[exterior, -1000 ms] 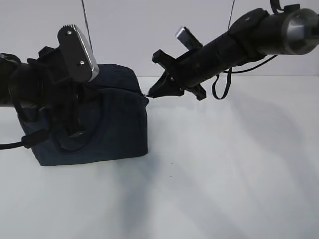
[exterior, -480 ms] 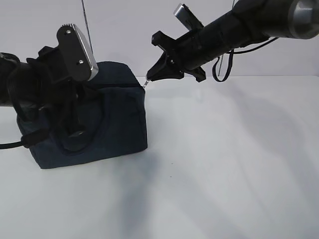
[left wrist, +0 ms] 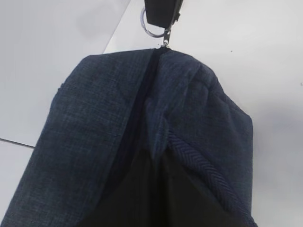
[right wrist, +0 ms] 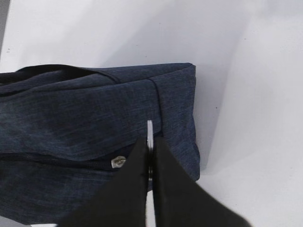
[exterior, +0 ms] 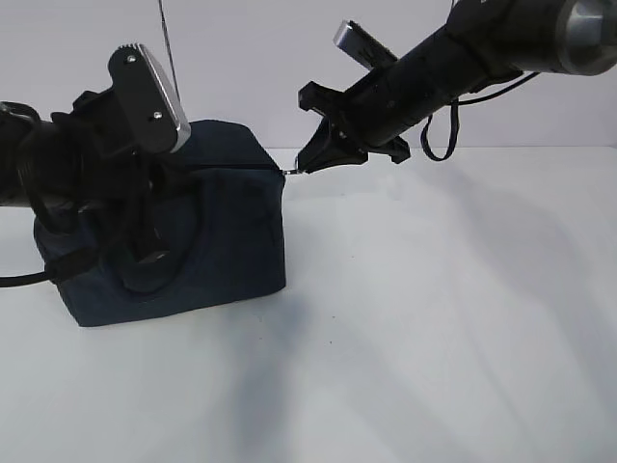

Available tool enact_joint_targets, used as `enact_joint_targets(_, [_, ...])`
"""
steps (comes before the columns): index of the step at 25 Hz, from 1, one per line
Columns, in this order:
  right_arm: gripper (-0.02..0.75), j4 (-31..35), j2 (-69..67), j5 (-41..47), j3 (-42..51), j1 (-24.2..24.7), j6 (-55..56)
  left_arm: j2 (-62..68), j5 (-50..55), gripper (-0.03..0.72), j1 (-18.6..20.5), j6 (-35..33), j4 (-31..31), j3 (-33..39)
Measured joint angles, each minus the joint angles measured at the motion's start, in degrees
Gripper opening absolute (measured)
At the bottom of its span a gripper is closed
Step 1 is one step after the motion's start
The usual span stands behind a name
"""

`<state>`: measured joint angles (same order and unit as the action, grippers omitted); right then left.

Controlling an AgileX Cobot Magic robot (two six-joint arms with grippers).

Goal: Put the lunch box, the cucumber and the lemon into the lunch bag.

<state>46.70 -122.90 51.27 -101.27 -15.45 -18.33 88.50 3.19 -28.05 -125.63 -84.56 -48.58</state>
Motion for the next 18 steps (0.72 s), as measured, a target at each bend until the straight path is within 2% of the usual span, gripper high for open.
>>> enact_joint_targets(18, [0.008, -2.92, -2.19, -0.14, -0.19, -0.20, 0.00, -1.58, -1.46, -0.003, 0.00, -0.13, -5.37, 0.00])
